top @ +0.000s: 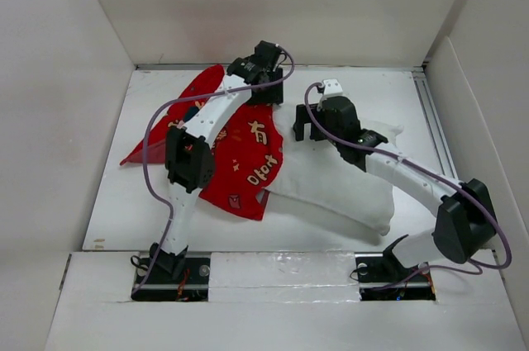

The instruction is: Put the pillow into the pillowcase

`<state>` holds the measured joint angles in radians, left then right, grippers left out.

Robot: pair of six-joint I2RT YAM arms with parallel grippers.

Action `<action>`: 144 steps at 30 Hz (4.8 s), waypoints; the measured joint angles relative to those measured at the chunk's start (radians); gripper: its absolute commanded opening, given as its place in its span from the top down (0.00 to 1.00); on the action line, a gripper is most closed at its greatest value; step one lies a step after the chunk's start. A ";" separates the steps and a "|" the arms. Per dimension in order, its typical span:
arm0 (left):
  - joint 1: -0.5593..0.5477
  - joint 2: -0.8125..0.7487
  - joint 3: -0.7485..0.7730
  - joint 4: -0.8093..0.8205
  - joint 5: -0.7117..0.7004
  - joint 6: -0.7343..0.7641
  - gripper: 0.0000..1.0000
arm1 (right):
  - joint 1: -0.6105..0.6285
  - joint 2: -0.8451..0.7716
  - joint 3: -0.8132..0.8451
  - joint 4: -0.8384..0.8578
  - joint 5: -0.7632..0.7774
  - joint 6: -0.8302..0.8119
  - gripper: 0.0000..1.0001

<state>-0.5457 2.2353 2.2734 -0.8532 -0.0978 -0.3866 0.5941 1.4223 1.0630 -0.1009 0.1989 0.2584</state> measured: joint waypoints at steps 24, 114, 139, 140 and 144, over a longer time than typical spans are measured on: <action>-0.028 -0.149 0.068 -0.075 0.064 0.012 1.00 | 0.067 0.226 -0.045 0.395 -0.128 -0.106 1.00; -0.402 -0.052 0.103 0.282 0.460 -0.089 1.00 | 0.225 -0.073 -0.729 1.357 0.352 0.126 0.01; -0.220 -0.271 -0.203 0.375 0.422 -0.150 1.00 | 0.296 -0.515 -0.466 -0.246 0.396 0.489 0.21; -0.224 -0.271 -0.191 0.370 0.421 -0.149 1.00 | 0.282 -0.468 -0.479 -0.177 0.387 0.463 0.56; -0.246 -0.288 -0.163 0.365 0.411 -0.147 1.00 | 0.233 -0.370 -0.542 0.108 0.308 0.363 1.00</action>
<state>-0.7914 1.9469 2.1105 -0.4877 0.3134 -0.5335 0.8276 1.0523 0.5213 0.0074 0.5068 0.6216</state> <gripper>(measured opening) 0.010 0.052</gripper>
